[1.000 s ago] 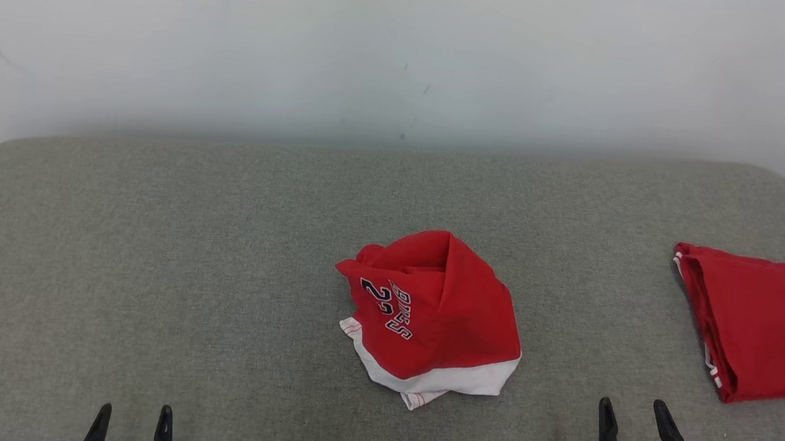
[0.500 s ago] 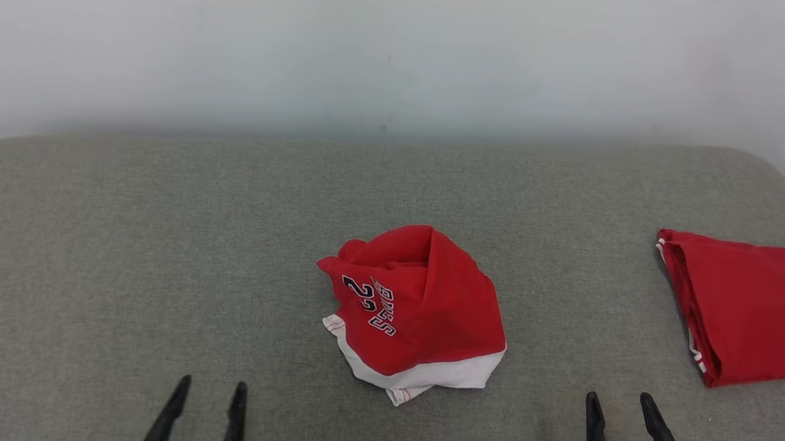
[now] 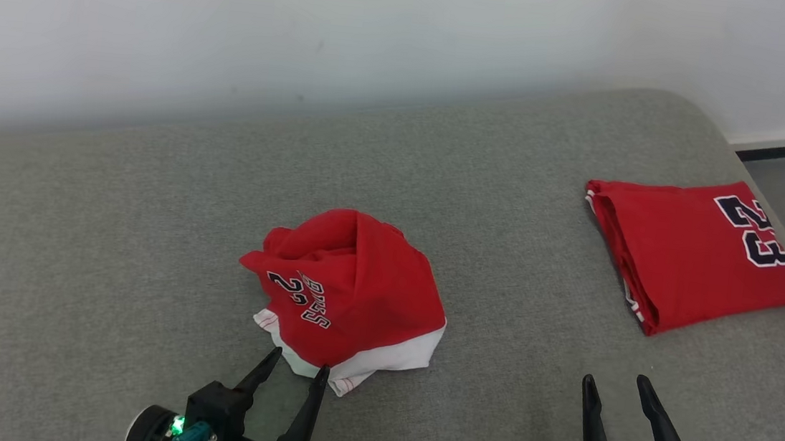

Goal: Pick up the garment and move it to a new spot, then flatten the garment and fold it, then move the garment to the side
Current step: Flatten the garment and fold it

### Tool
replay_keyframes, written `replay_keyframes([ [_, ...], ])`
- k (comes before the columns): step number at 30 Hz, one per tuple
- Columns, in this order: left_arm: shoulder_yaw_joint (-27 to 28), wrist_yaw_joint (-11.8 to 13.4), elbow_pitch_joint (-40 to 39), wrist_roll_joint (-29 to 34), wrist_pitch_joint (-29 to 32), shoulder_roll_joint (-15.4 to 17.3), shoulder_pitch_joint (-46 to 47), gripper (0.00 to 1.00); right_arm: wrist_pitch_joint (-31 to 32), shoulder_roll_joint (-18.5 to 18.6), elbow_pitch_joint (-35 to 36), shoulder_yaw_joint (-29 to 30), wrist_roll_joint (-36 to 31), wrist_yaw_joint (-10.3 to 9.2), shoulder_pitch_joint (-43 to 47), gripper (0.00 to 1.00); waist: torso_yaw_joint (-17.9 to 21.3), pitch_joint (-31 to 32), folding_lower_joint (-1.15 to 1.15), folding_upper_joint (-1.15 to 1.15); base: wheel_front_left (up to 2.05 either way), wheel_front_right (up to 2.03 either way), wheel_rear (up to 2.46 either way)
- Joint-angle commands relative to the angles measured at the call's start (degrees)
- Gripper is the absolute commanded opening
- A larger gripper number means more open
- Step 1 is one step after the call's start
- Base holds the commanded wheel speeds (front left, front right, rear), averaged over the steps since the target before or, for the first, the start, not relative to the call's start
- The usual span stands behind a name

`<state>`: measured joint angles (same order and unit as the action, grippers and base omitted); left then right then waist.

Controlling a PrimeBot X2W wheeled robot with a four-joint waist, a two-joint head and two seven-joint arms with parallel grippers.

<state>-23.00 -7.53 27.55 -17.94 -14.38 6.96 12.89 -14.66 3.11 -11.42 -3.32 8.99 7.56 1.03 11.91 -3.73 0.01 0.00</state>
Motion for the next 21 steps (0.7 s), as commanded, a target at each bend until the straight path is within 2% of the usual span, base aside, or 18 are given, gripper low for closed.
replay_keyframes([
  [1,-0.44,0.1,0.94,-0.76,-0.37,-0.01,1.58,1.0,-0.28,0.0,0.05,0.03,0.02,-0.16,-0.74,1.0,2.99,-1.86,-0.01,0.0,0.0,0.0,0.0],
  [6,-0.91,0.3,3.77,-1.44,-0.54,-0.75,4.84,1.0,-0.41,-0.05,-0.06,-0.24,0.25,-0.16,-1.11,1.0,5.09,-2.64,-0.01,0.0,0.0,0.0,0.0],
  [16,-0.04,5.39,9.79,-1.57,0.31,-2.51,10.17,1.0,-0.52,-0.16,-0.12,-0.58,0.53,-0.16,-1.71,1.0,7.08,-3.56,-0.01,0.0,0.0,0.0,0.0],
  [17,0.04,5.96,10.0,-1.34,0.14,-2.64,10.72,0.4,-0.52,-0.17,-0.13,-0.52,0.5,-0.16,-1.73,1.0,7.11,-3.59,-0.01,0.0,0.0,0.0,0.0],
  [18,0.17,6.34,10.11,-1.31,0.06,-2.72,11.25,0.0,-0.54,-0.19,-0.14,-0.46,0.46,-0.16,-1.74,1.0,7.1,-3.63,-0.01,0.0,0.0,0.0,0.0],
  [21,0.01,6.08,10.1,-1.58,-0.31,-3.02,12.86,0.0,-0.56,-0.21,-0.19,-0.18,0.49,-0.16,-1.78,1.0,6.88,-3.68,-0.01,0.0,0.0,0.0,0.0],
])
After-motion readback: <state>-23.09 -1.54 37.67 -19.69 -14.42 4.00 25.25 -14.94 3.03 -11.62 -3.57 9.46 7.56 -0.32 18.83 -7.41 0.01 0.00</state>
